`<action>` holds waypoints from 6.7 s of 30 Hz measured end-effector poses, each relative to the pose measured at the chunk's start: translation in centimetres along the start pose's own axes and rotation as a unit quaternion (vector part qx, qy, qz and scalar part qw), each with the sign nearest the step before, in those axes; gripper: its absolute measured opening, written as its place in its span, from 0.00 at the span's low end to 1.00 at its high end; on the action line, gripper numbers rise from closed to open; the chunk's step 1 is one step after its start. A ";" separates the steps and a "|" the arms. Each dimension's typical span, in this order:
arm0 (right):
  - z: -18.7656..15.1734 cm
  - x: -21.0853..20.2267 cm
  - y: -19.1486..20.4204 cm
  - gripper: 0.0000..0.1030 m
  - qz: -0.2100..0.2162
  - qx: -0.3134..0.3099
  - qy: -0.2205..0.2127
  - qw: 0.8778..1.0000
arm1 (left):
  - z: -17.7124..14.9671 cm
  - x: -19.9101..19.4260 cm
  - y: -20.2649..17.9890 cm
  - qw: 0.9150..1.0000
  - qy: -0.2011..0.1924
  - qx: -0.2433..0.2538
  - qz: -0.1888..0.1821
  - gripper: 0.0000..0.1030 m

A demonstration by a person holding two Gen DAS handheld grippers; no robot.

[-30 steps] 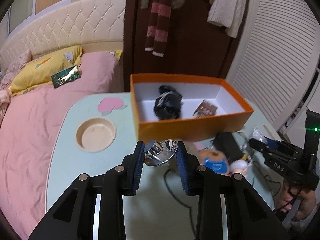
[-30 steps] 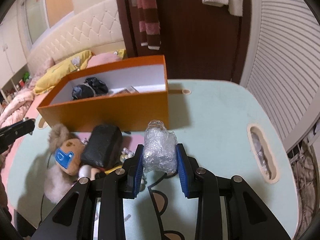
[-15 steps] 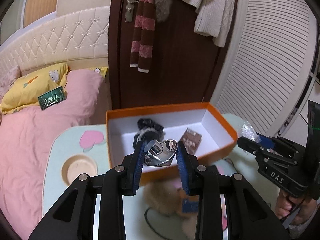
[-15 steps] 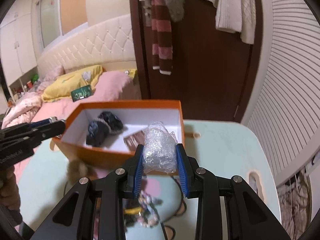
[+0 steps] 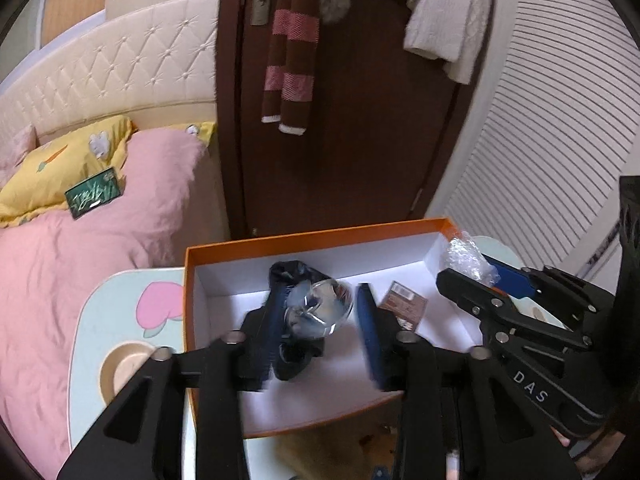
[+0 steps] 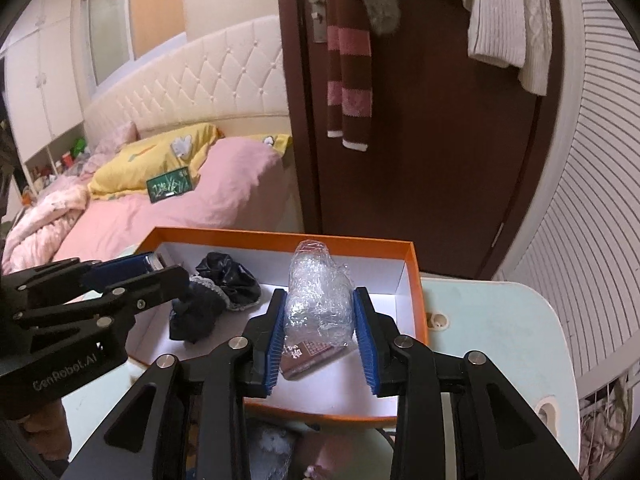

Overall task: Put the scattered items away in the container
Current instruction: 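Carry the silver stand and plastic bag over the orange box and release both, then withdraw both grippers from the box back over the table, then grasp the white fluffy pompom with the left gripper while the right gripper grasps the cartoon figure, then lower the pompom and cartoon figure into the orange box and open both grippers, then withdraw both grippers from the box back over the table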

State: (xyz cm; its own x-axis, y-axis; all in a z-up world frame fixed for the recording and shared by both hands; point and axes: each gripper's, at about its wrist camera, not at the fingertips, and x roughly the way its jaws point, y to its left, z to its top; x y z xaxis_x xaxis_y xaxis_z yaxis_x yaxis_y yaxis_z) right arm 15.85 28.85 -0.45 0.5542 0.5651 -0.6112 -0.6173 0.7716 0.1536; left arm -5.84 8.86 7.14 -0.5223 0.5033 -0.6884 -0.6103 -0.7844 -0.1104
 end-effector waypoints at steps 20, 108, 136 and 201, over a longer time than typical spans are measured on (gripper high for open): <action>-2.8 -3.7 -1.3 0.53 0.007 0.016 0.002 1.000 | -4.3 -4.0 1.3 1.000 -0.002 -0.023 -0.003 0.74; -11.8 -5.9 0.4 0.32 0.090 -0.040 0.060 0.993 | -13.3 -7.1 -1.6 1.000 0.024 -0.007 0.005 0.92; -6.2 -8.9 -0.9 0.32 0.076 -0.044 -0.009 0.996 | -8.0 -7.1 -3.3 0.999 0.016 0.032 -0.029 0.41; -7.5 -6.9 -0.6 0.54 0.081 -0.058 0.050 0.994 | -8.1 -8.0 1.1 0.998 -0.001 -0.031 0.062 0.69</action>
State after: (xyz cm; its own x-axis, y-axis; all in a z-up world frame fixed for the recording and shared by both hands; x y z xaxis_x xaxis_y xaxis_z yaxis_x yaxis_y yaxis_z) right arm 8.20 22.31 -2.10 0.3876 0.6435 -0.6601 -0.7572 0.6306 0.1701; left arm 2.46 1.06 6.71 -0.5919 0.4021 -0.6986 -0.5034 -0.8613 -0.0692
